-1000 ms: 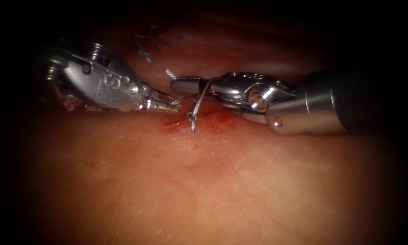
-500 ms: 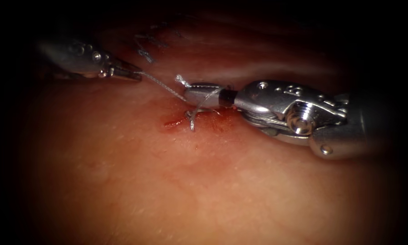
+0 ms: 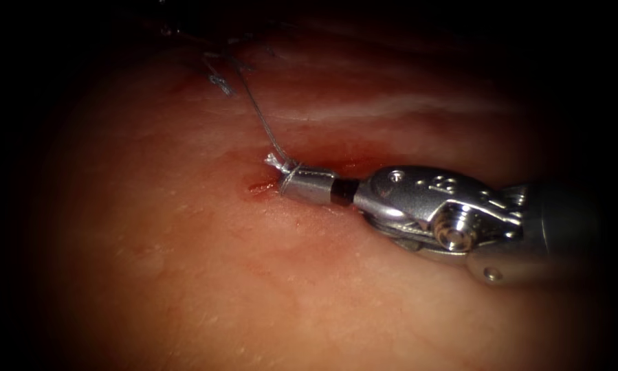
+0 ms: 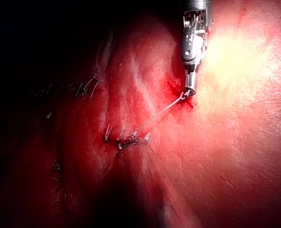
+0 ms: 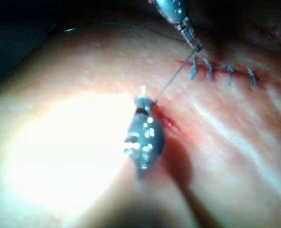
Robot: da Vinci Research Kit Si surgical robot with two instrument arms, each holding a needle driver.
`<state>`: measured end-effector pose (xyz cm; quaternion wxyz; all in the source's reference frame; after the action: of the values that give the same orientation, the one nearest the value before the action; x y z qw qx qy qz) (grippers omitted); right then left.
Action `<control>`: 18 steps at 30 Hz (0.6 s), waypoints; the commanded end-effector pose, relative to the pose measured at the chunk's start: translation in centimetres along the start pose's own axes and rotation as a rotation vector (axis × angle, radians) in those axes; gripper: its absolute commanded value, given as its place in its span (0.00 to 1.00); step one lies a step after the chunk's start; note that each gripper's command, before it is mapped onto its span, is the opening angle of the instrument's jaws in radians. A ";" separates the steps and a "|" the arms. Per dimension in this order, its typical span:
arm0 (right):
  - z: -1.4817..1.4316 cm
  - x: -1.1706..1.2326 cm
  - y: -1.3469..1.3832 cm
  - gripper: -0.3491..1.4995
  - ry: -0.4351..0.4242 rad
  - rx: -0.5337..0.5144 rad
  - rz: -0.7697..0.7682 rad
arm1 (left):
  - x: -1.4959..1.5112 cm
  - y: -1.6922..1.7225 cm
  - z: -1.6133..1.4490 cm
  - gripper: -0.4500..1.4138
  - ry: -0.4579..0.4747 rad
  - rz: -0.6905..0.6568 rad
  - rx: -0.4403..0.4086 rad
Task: Wound Closure
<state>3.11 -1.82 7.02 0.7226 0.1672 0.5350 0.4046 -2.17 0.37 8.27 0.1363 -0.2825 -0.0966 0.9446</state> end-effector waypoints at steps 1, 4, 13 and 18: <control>0.04 -0.07 -0.05 0.00 -0.007 0.001 0.001 | -0.02 -0.02 0.11 0.00 0.000 -0.008 0.001; 0.00 -0.08 -0.09 0.00 -0.010 0.010 0.000 | -0.12 -0.10 0.19 0.00 -0.006 -0.016 -0.002; -0.15 -0.12 -0.20 0.00 -0.021 0.050 -0.004 | -0.27 -0.36 0.26 0.00 -0.014 -0.050 -0.004; -0.16 -0.13 -0.27 0.00 -0.027 0.063 -0.007 | -0.33 -0.51 0.34 0.00 -0.014 -0.057 0.002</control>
<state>2.99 -2.07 6.83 0.7254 0.1918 0.5386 0.3832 -1.93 0.71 8.83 0.1642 -0.2717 -0.1048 0.9425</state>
